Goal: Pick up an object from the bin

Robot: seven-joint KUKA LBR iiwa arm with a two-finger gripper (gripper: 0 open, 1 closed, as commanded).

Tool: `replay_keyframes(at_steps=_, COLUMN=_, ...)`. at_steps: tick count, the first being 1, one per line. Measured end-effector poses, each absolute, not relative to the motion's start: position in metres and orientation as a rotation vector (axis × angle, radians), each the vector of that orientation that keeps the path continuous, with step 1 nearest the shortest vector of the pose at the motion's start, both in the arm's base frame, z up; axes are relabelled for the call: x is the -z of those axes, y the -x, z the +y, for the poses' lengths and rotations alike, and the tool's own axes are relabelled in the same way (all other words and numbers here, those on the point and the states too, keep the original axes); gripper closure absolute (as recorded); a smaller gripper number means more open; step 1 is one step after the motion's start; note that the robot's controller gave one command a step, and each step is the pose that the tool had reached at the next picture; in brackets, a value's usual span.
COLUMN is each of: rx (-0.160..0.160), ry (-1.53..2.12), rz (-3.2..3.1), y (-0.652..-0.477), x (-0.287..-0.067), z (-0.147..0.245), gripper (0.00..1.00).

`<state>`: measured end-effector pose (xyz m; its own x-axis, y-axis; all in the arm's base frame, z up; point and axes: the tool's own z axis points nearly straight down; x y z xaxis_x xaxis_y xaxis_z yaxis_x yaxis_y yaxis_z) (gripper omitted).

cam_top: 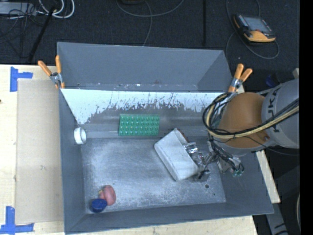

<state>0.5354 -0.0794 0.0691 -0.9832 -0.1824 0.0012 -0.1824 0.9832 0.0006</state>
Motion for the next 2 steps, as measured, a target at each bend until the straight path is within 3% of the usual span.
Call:
replay_keyframes(at_steps=1, rx=-0.003, ry=-0.271, rz=-3.136, y=-0.536, x=-0.155, z=-0.082, gripper=1.00)
replay_keyframes(at_steps=2, rx=0.000, ry=-0.272, rz=-3.133, y=-0.524, x=-0.204, z=-0.073, gripper=1.00)
